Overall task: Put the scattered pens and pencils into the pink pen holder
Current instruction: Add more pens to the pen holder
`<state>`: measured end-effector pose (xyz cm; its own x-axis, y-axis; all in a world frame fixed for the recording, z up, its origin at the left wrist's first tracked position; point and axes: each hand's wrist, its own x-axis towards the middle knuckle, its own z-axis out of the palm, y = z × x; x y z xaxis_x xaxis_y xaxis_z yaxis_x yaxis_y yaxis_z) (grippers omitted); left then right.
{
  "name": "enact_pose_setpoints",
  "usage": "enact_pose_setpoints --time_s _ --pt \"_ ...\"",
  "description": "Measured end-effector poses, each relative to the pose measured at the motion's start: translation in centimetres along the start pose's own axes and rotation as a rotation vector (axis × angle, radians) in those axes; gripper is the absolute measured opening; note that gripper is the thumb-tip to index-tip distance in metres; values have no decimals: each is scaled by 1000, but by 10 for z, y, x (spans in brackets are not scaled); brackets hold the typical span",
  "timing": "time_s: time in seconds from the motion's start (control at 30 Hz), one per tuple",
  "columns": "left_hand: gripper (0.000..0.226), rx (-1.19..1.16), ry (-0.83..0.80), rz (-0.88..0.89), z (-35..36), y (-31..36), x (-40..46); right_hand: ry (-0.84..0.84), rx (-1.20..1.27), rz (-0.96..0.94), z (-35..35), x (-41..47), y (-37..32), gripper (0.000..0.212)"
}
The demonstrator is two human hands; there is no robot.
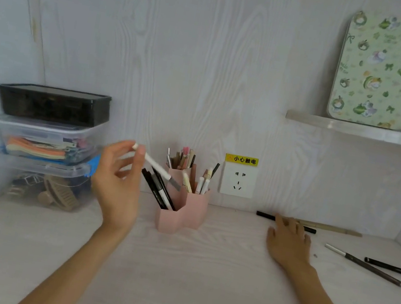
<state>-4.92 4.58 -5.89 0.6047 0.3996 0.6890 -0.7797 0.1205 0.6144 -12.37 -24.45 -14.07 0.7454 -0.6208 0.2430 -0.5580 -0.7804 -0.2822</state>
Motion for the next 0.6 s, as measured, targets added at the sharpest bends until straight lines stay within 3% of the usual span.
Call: enact_pose_setpoints --time_s 0.13,0.27,0.33,0.47,0.6 --pt "13 103 -144 123 29 7 8 2 19 -6 -1 1 -3 44" --pt "12 642 -460 333 37 -21 -2 -51 92 -40 3 2 1 45" --pt "12 770 -598 404 32 -34 -11 -55 95 -31 2 3 1 47" --pt "19 841 -599 483 23 -37 -21 -46 27 -16 0 3 0 48" --pt "42 811 -532 515 14 -28 -33 -84 38 -60 -5 -1 -5 43"
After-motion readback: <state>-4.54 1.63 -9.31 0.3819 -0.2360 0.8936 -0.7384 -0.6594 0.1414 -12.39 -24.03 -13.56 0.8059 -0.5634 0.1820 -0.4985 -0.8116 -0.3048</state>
